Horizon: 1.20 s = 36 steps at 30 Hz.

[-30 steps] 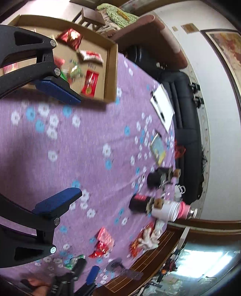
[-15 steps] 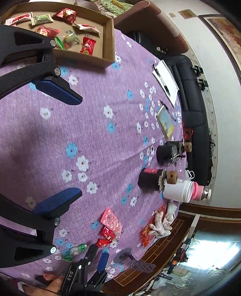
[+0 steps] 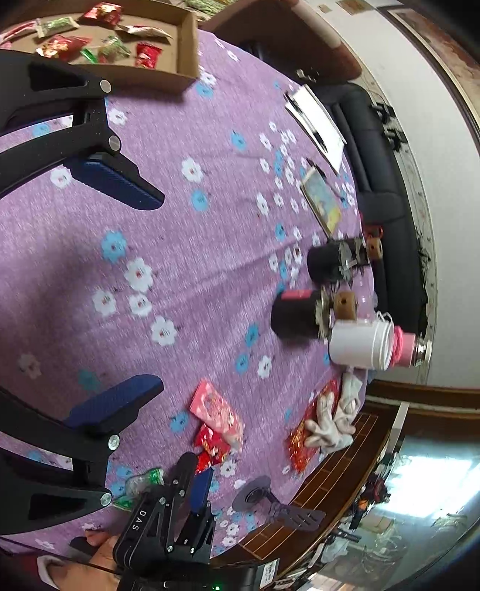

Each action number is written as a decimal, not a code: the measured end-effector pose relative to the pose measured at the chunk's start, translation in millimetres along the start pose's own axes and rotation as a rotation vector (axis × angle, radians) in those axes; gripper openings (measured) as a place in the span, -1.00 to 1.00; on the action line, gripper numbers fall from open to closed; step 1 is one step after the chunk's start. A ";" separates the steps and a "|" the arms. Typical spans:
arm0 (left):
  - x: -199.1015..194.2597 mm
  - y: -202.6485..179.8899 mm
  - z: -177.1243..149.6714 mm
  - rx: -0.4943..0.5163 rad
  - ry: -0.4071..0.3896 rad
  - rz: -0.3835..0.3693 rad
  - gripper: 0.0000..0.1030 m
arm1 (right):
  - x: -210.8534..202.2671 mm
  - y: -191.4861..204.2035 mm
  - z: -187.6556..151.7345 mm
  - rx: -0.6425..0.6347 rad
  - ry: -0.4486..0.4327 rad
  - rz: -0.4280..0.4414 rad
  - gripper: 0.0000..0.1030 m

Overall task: Organize snacks
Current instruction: 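Grasp the pink Melody candy with the left tool while the right tool grasps a red twist candy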

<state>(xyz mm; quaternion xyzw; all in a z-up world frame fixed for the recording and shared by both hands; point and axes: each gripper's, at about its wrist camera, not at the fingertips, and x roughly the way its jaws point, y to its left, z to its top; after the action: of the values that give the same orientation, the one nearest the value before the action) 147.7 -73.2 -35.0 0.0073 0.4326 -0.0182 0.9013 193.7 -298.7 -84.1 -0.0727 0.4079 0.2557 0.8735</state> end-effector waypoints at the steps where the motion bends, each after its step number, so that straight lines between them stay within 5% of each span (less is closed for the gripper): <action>1: 2.6 -4.6 2.2 0.014 0.002 -0.007 0.80 | -1.6 -2.0 -0.9 0.009 -0.004 0.008 -0.53; 11: 26.0 -57.5 22.7 0.199 -0.008 -0.063 0.80 | -47.1 -16.6 -12.4 0.086 -0.083 0.061 -0.55; 17: 56.6 -86.8 29.5 0.354 0.019 -0.028 0.80 | -74.3 -21.5 -23.8 0.129 -0.123 0.088 -0.55; 22: 75.5 -96.1 39.5 0.386 0.026 -0.050 0.76 | -87.5 -26.3 -32.5 0.168 -0.147 0.106 -0.55; 28: 100.3 -113.1 56.9 0.415 0.062 -0.068 0.30 | -98.3 -31.2 -38.5 0.204 -0.171 0.120 -0.54; 36: 112.7 -131.9 72.9 0.418 0.068 -0.120 0.30 | -104.3 -34.2 -41.7 0.214 -0.175 0.121 -0.54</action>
<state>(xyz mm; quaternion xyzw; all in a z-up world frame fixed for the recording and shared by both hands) 269.8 -210.1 -77.0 0.1687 0.4495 -0.1607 0.8624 126.9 -382.4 -36.1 0.0682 0.3588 0.2682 0.8914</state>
